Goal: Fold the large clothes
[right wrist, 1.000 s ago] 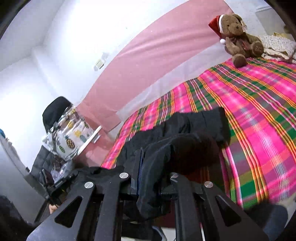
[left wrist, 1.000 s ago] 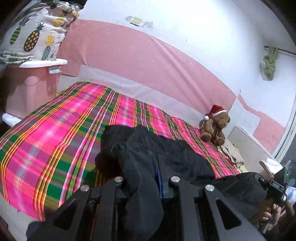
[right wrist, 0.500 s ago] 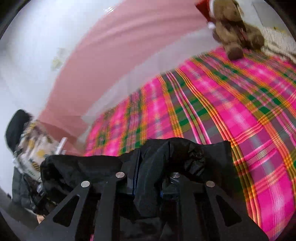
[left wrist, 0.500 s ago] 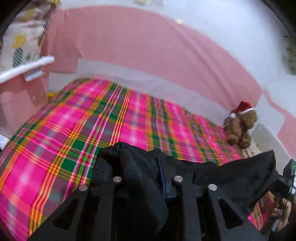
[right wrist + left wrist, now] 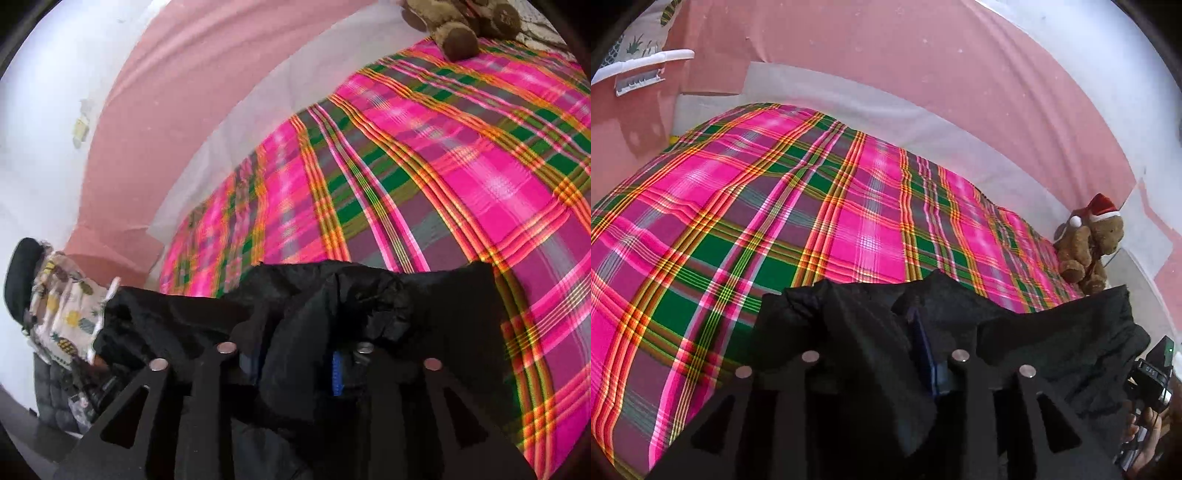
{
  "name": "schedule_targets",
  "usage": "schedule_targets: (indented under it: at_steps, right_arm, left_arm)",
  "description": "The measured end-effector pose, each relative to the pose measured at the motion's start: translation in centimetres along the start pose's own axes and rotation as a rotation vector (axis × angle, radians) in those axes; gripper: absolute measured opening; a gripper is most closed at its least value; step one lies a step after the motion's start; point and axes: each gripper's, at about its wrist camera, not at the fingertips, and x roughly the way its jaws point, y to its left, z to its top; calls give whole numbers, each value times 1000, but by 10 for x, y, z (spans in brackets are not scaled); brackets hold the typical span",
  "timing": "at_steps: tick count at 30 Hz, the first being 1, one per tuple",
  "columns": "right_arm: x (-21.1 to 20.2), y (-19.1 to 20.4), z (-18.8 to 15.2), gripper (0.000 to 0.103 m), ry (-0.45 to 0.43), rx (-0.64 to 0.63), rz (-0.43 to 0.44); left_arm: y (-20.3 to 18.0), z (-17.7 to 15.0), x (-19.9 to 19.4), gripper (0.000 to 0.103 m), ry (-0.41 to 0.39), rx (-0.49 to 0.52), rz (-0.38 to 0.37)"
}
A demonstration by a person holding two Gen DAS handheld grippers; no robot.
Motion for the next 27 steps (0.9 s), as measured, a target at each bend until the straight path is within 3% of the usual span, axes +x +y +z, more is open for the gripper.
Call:
schedule_targets:
  at_steps: [2,5,9,11,14,17,21,24,27]
  right_arm:
    - [-17,8,4,48,-30,-6,49]
    - [-34,24,8,59,-62,-42,68]
    - [-52,39,14,64,-118,-89,60]
    - [-59,39,19,74,-150,-70,57]
    - [-70,47,21,74,-222,-104,-4]
    - [-81,71,7,74,-272,-218,-51]
    - [-61,93,-15,74,-211,-370,-101]
    - [-25,92,-27,74,-111,-423,-147]
    - [0,85,-31,74,-54,-426,-165]
  left_arm:
    - [0,6,-4,38,16,-16,-14]
    - [1,16,-13,47,34,-54,-34]
    - [-3,28,-40,63,-38,-99,-71]
    - [-8,35,-50,70,-59,-90,-95]
    - [-13,39,-57,71,-67,-75,-74]
    - [-14,39,-63,77,-97,-53,-58]
    - [-10,36,-72,84,-168,-47,13]
    - [-19,31,-68,84,-127,-13,-14]
    - [-50,16,-59,84,-54,138,-88]
